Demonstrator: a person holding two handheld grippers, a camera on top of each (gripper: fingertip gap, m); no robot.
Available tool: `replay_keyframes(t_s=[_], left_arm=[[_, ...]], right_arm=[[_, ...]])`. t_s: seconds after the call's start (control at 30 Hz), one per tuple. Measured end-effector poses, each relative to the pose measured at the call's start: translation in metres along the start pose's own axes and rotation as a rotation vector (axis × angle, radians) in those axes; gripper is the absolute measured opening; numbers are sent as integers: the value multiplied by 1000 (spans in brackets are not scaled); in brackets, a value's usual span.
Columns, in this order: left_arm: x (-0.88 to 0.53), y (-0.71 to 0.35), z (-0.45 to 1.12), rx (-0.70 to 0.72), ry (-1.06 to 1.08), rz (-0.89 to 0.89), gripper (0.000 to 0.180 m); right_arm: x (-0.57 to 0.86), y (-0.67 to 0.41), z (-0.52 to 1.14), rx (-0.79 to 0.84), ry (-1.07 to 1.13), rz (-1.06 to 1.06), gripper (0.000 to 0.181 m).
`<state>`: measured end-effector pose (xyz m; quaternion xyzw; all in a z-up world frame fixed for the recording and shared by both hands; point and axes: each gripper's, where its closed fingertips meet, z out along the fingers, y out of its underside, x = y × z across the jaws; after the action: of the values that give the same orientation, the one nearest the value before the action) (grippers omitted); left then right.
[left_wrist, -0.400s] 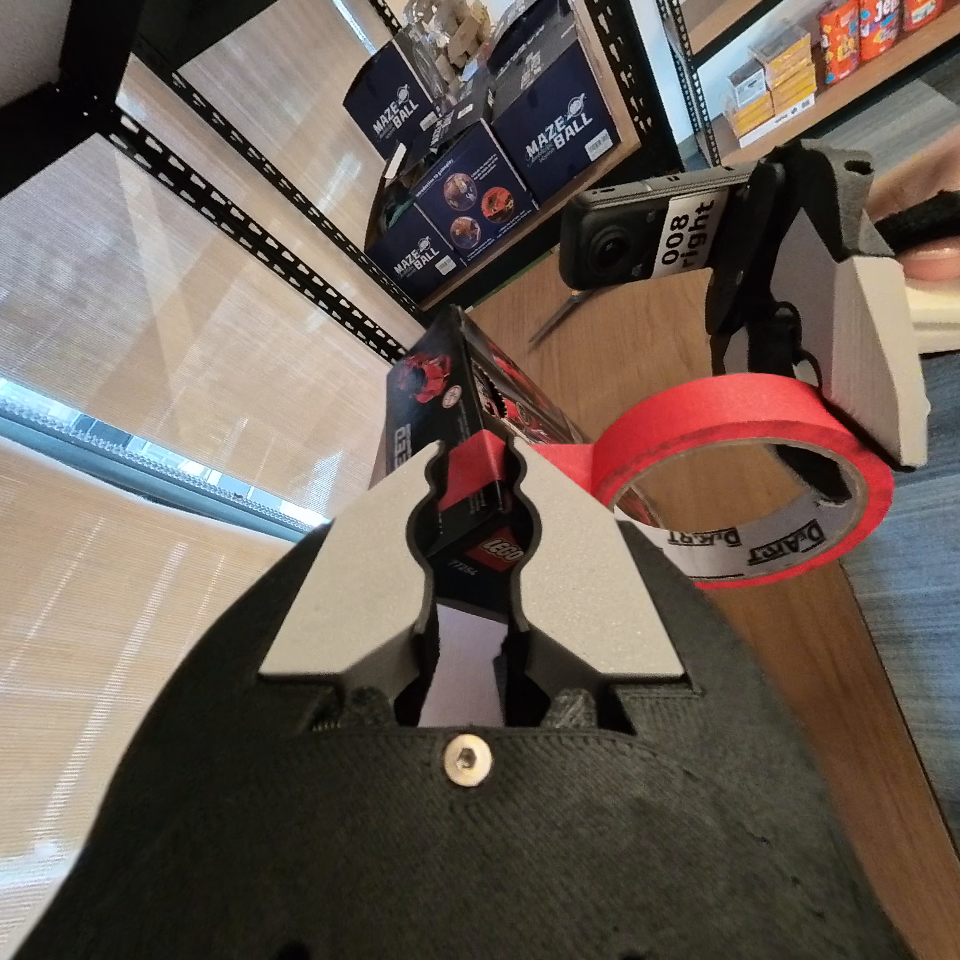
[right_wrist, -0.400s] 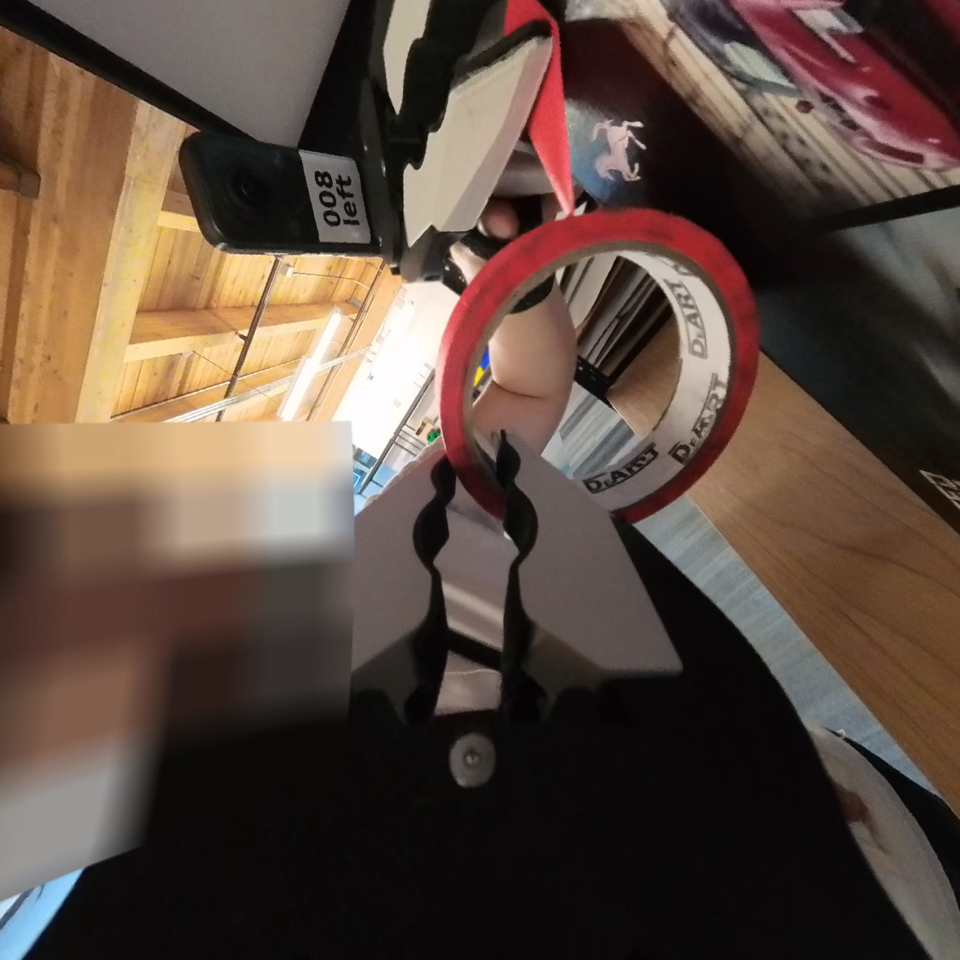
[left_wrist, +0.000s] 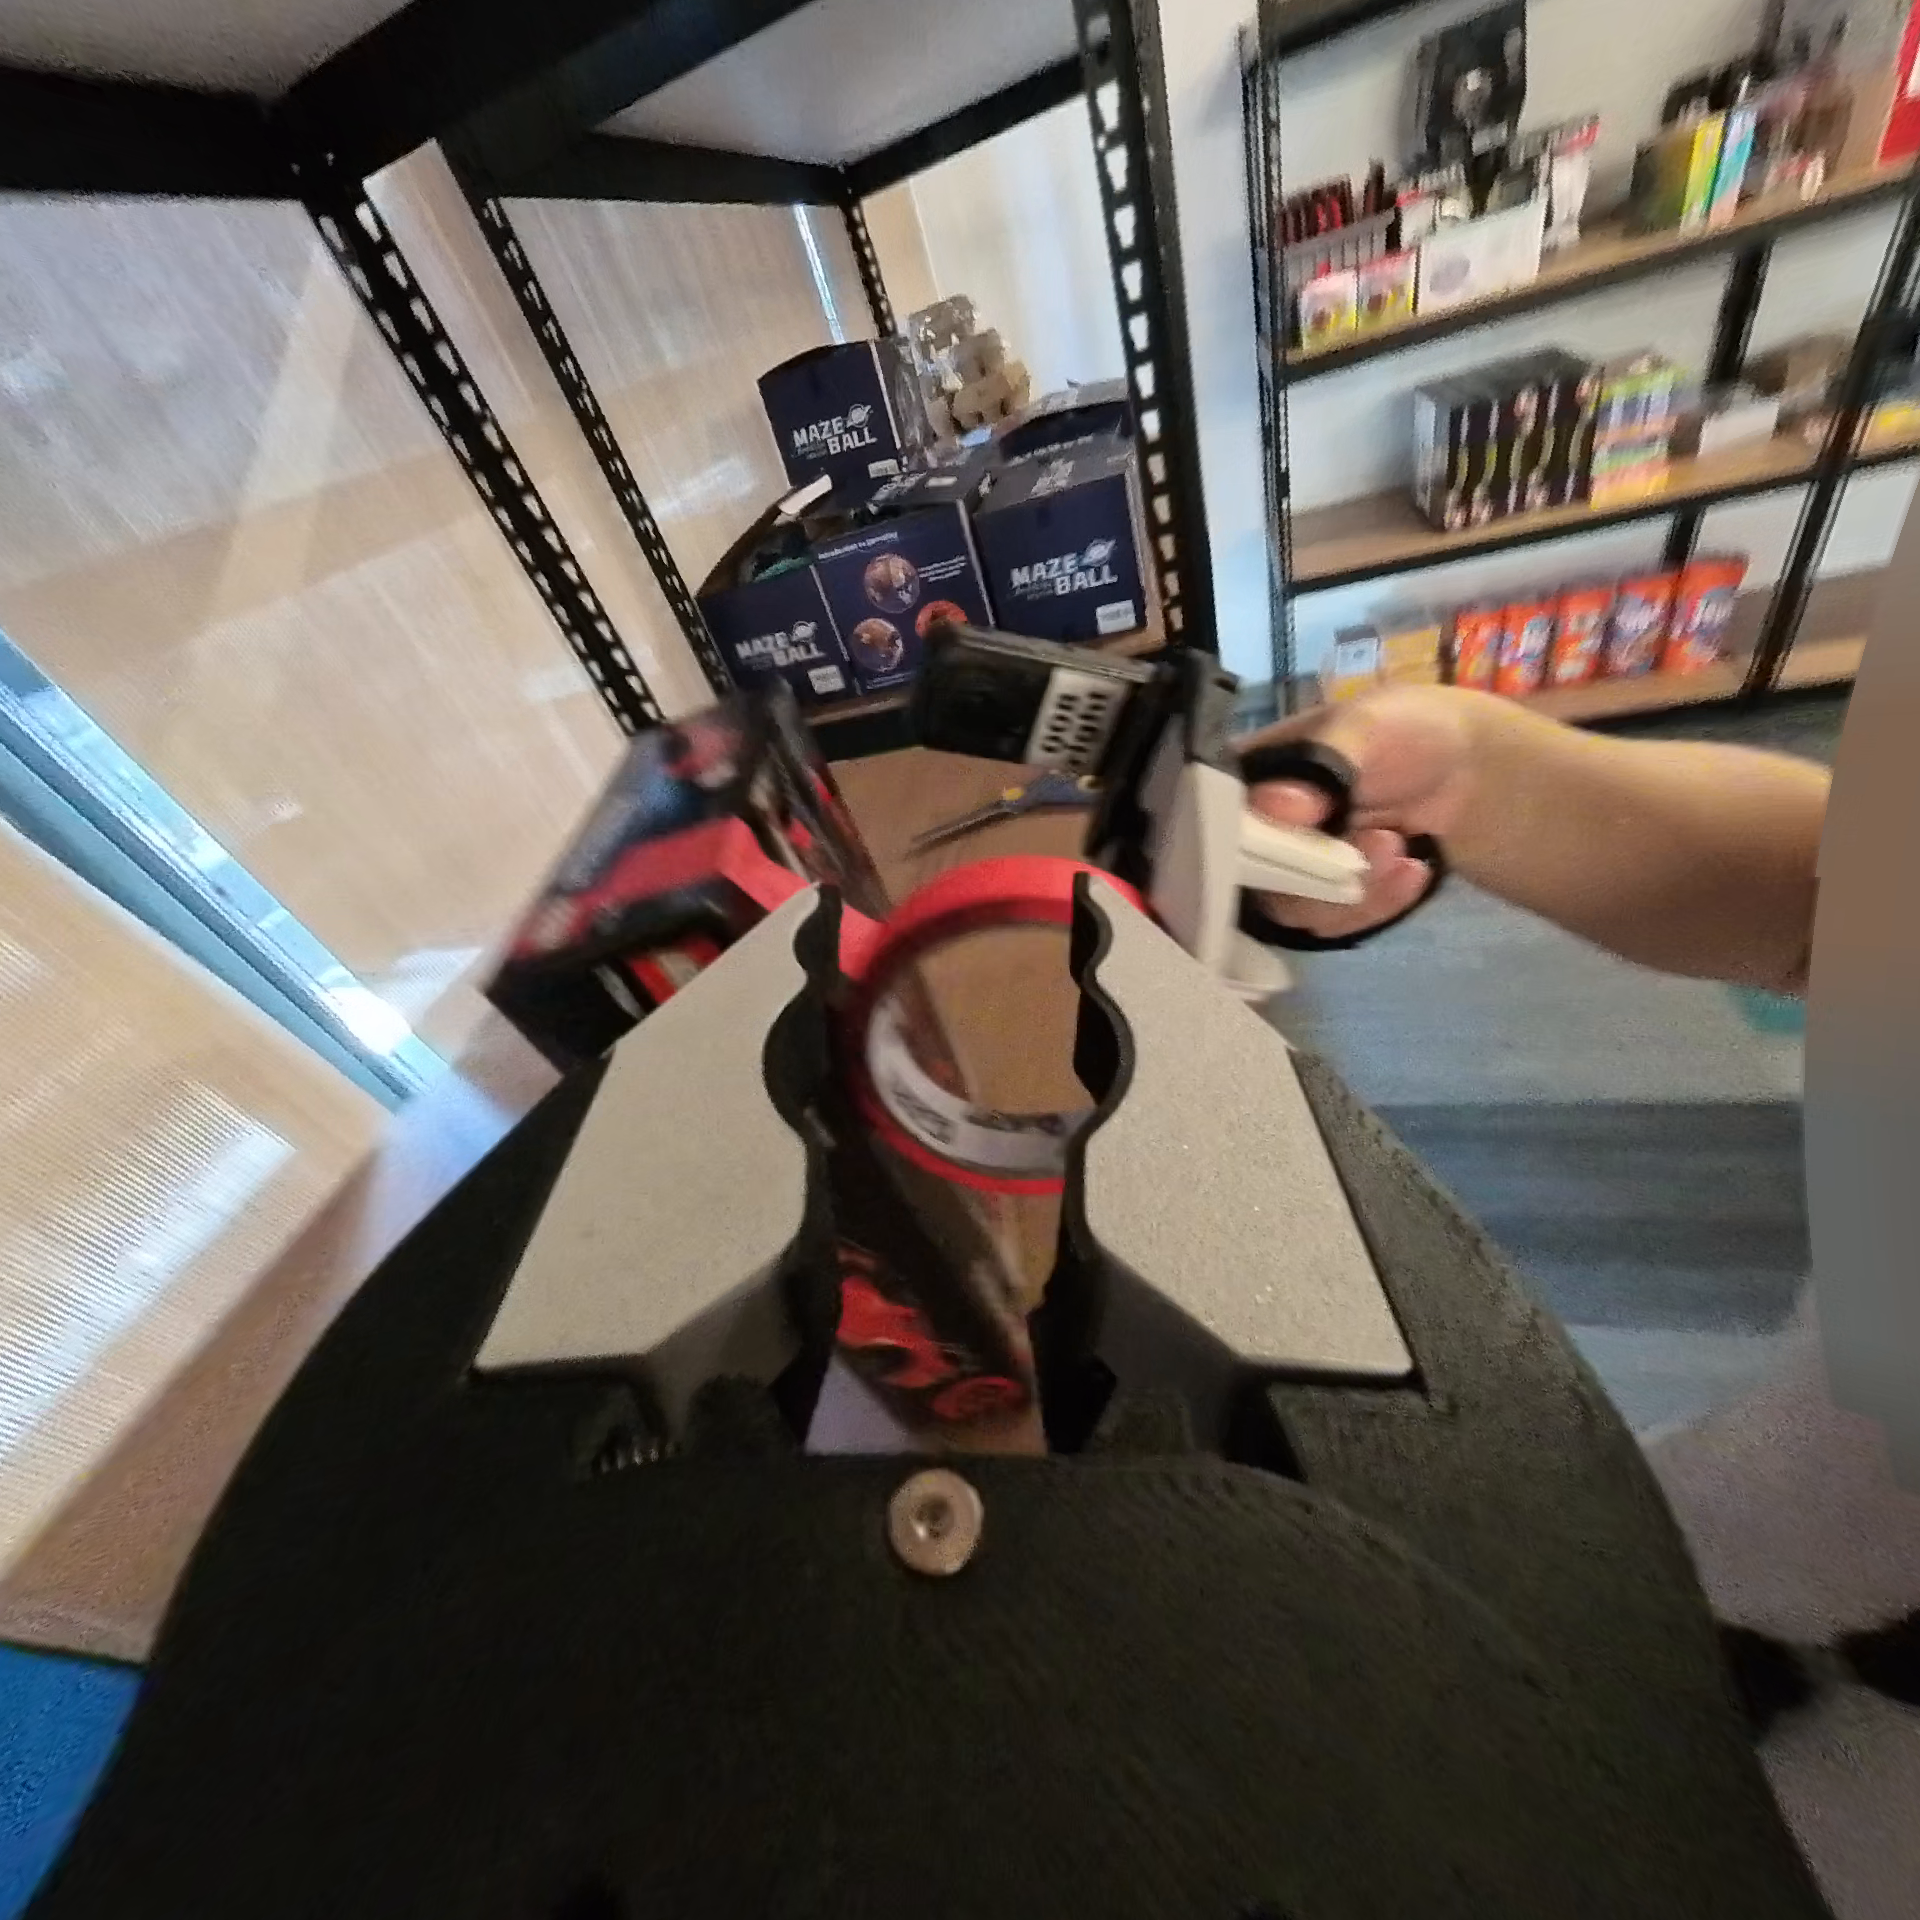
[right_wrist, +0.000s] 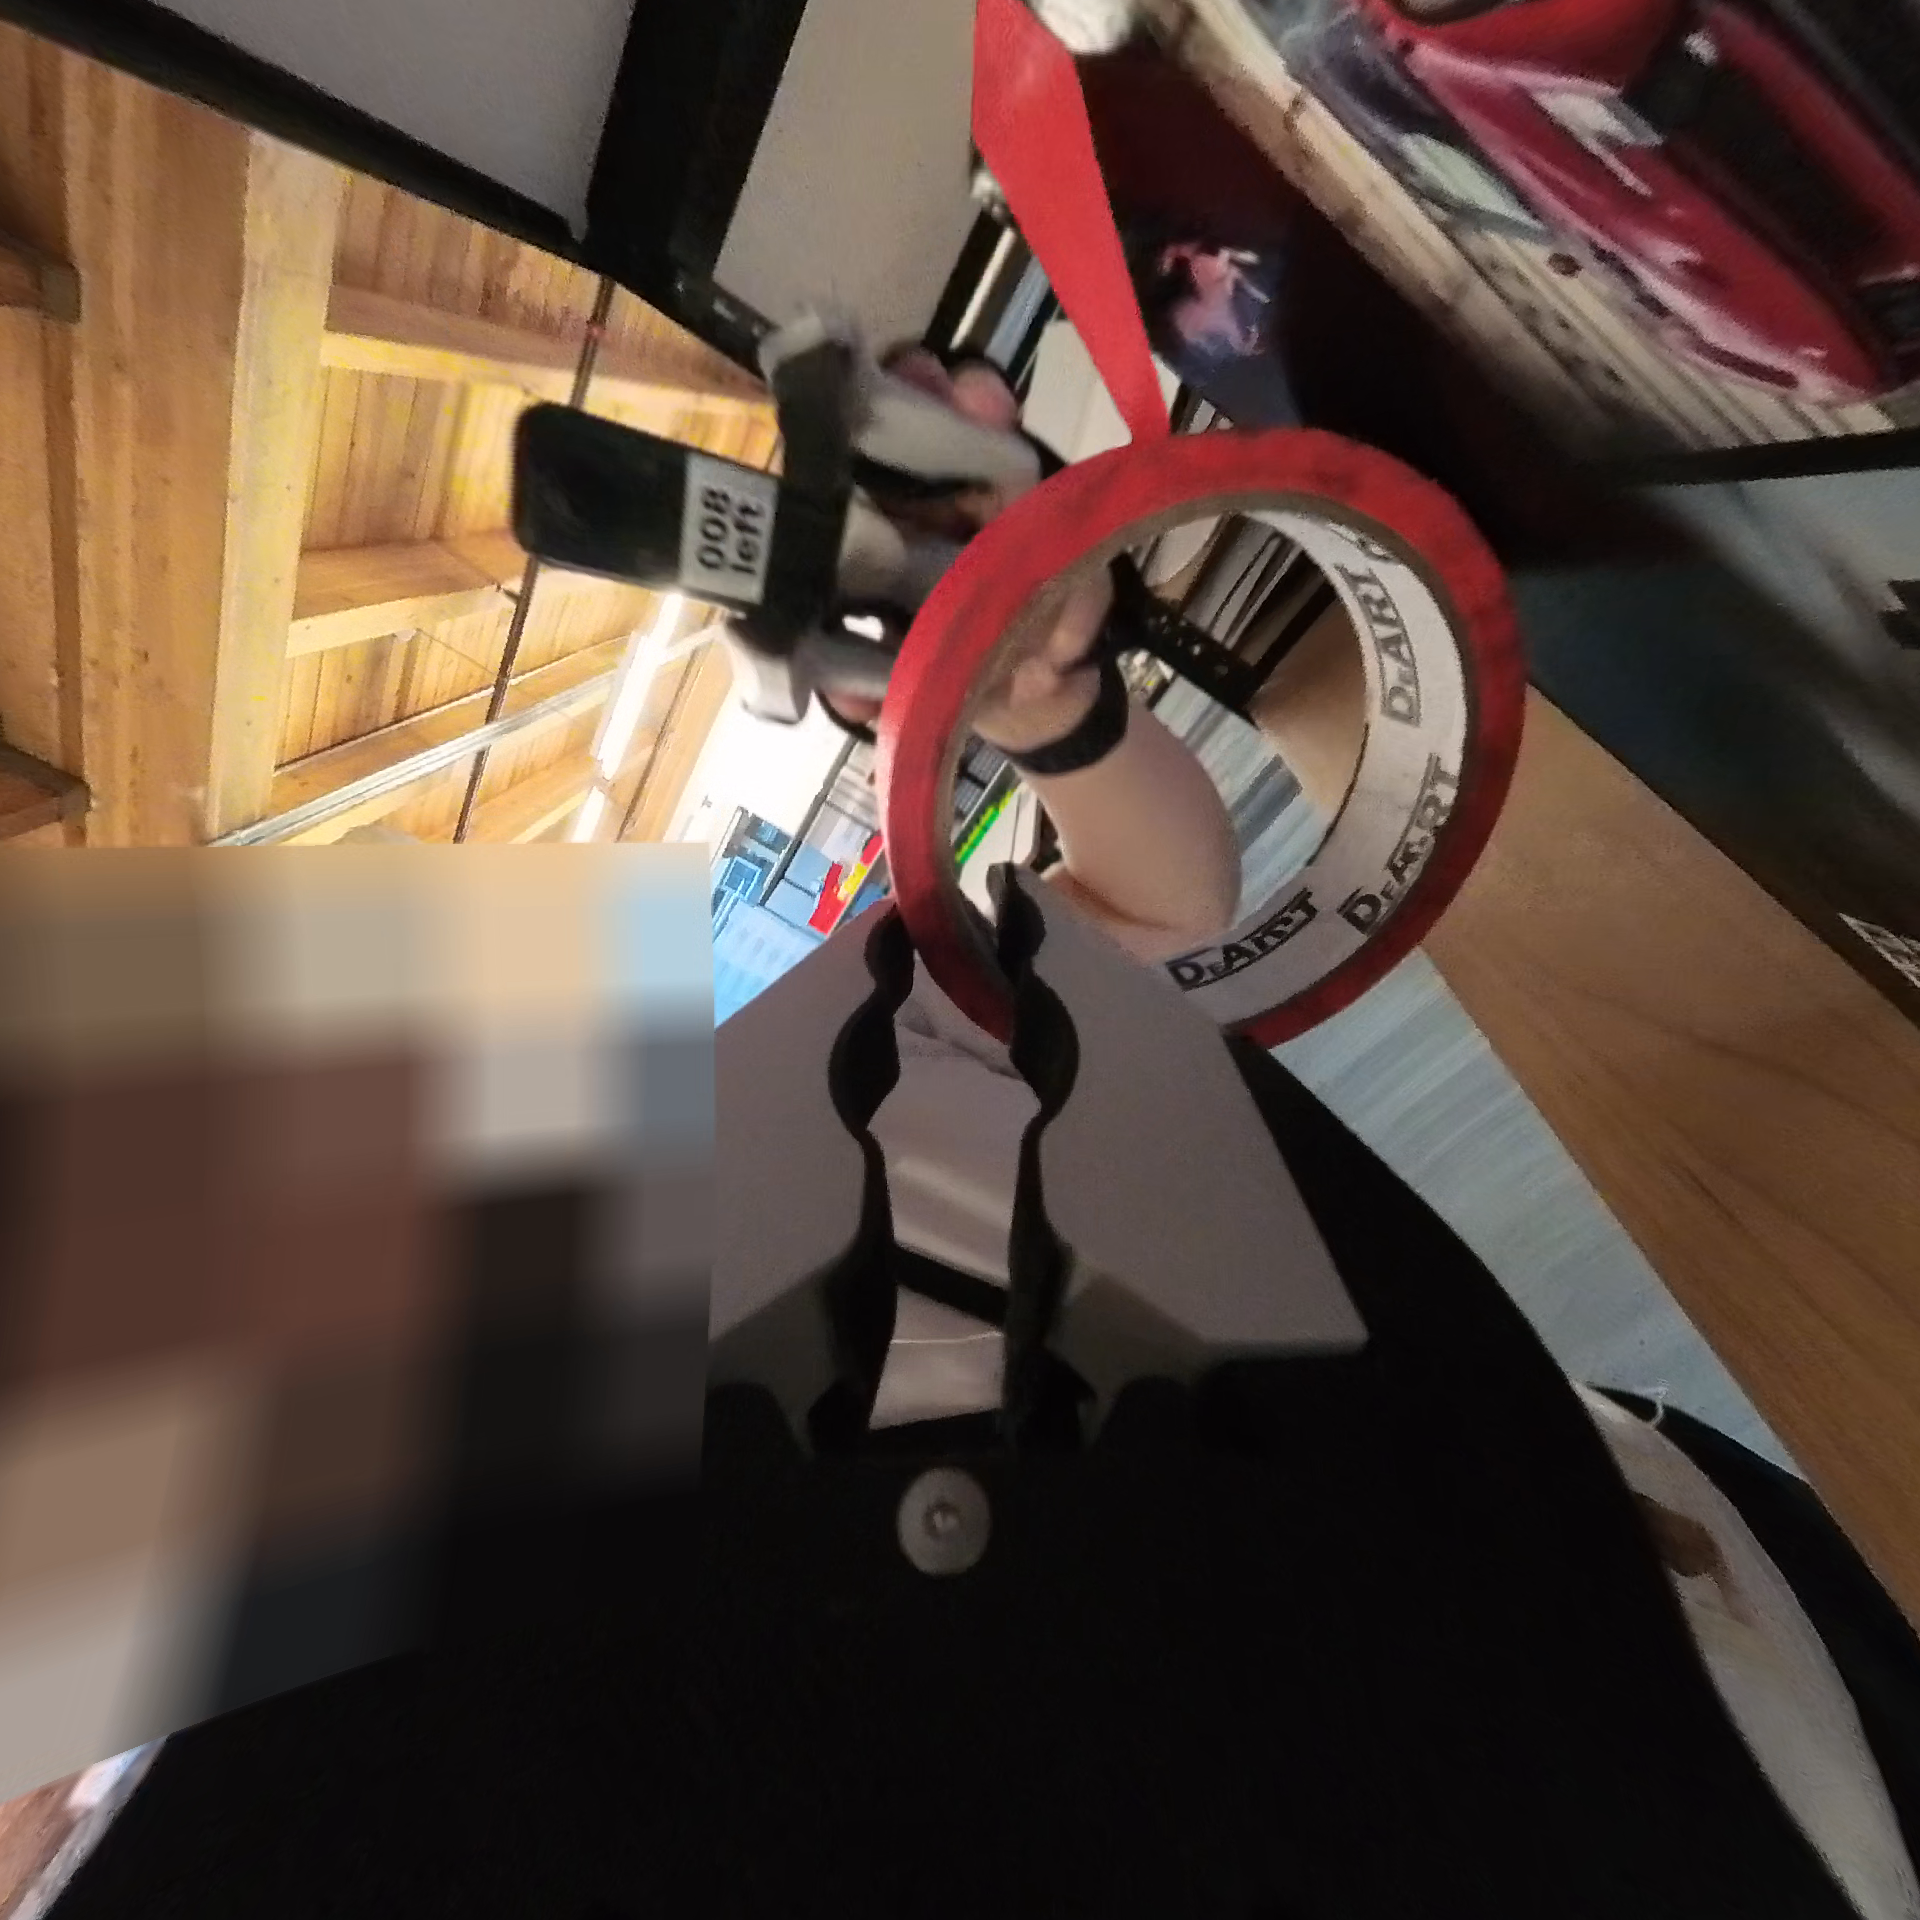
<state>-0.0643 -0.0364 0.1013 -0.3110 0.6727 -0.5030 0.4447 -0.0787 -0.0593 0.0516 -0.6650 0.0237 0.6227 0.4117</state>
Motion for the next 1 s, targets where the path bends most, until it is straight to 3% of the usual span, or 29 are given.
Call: replay_keyframes(t_s=[0.03, 0.27, 0.37, 0.47, 0.67, 0.73, 0.87, 1.0], left_arm=[[12, 8, -2, 26, -7, -52, 42], [44, 65, 28, 70, -354, -69, 45], [54, 59, 41, 121, -362, -19, 33], [50, 64, 48, 72, -446, 73, 18], [55, 71, 53, 41, -329, -103, 16], [55, 72, 53, 29, -322, -108, 16], [54, 72, 54, 24, -328, -113, 16], [52, 70, 55, 55, -356, -106, 19]], right_arm=[[0, 1, -1, -21, -5, -2, 15], [0, 1, -4, -121, -54, -32, 14], [-3, 1, -4, -152, -111, 21, 14], [-3, 2, -4, -191, -124, -3, 14], [9, 4, -21, -217, -9, -386, 33], [4, -4, -43, -142, 13, -538, 47], [-10, -28, -117, 75, 131, -847, 54], [17, -37, -207, 105, 395, -914, 59]])
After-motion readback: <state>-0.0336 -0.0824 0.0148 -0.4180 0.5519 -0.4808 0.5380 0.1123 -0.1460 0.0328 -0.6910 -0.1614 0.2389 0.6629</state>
